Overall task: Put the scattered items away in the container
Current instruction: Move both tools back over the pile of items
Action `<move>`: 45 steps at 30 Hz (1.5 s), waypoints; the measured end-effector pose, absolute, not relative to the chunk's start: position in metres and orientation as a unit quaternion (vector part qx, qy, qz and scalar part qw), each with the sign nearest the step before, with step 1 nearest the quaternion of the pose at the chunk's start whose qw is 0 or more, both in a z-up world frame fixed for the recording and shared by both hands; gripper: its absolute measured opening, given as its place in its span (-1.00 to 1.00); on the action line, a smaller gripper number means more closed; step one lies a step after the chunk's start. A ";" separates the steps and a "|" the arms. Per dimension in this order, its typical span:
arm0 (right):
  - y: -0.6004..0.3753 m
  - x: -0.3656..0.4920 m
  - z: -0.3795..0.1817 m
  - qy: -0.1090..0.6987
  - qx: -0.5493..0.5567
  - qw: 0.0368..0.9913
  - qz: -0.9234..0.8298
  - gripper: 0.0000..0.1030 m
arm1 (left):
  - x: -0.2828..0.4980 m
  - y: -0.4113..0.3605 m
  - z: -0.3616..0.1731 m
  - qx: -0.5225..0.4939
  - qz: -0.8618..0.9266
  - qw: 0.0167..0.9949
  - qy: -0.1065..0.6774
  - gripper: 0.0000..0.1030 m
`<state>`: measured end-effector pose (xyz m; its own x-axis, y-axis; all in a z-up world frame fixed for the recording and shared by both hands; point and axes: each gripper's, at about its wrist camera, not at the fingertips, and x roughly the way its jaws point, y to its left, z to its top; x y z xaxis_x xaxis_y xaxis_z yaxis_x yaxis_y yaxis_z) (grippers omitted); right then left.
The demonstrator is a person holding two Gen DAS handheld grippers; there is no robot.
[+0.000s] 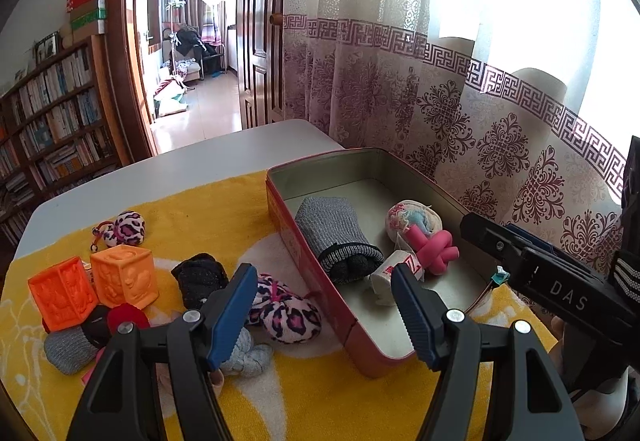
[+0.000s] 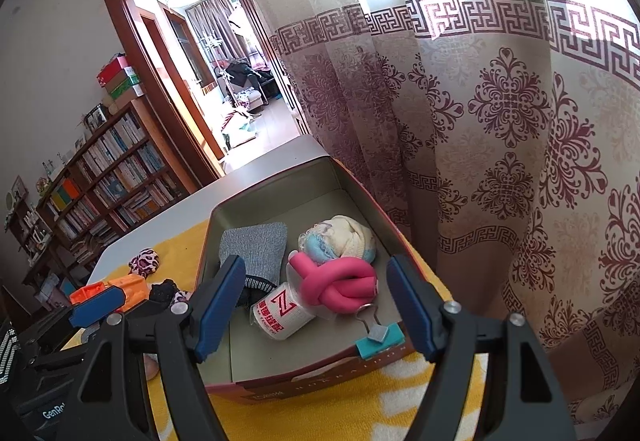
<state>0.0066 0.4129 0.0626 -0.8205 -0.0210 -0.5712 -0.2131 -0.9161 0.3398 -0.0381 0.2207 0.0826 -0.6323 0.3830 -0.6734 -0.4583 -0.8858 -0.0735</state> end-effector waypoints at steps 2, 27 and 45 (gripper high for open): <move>0.407 0.006 0.063 0.195 -0.296 0.048 0.934 0.49 | -0.038 0.215 0.083 -0.360 0.903 0.228 0.050 0.38; 0.319 -0.008 0.079 0.136 -0.309 -0.014 0.941 0.49 | -0.050 0.103 0.086 -0.363 0.920 0.149 -0.008 0.38; 0.240 -0.016 0.063 0.091 -0.348 -0.094 0.928 0.51 | -0.070 -0.012 0.056 -0.394 0.912 0.046 -0.108 0.38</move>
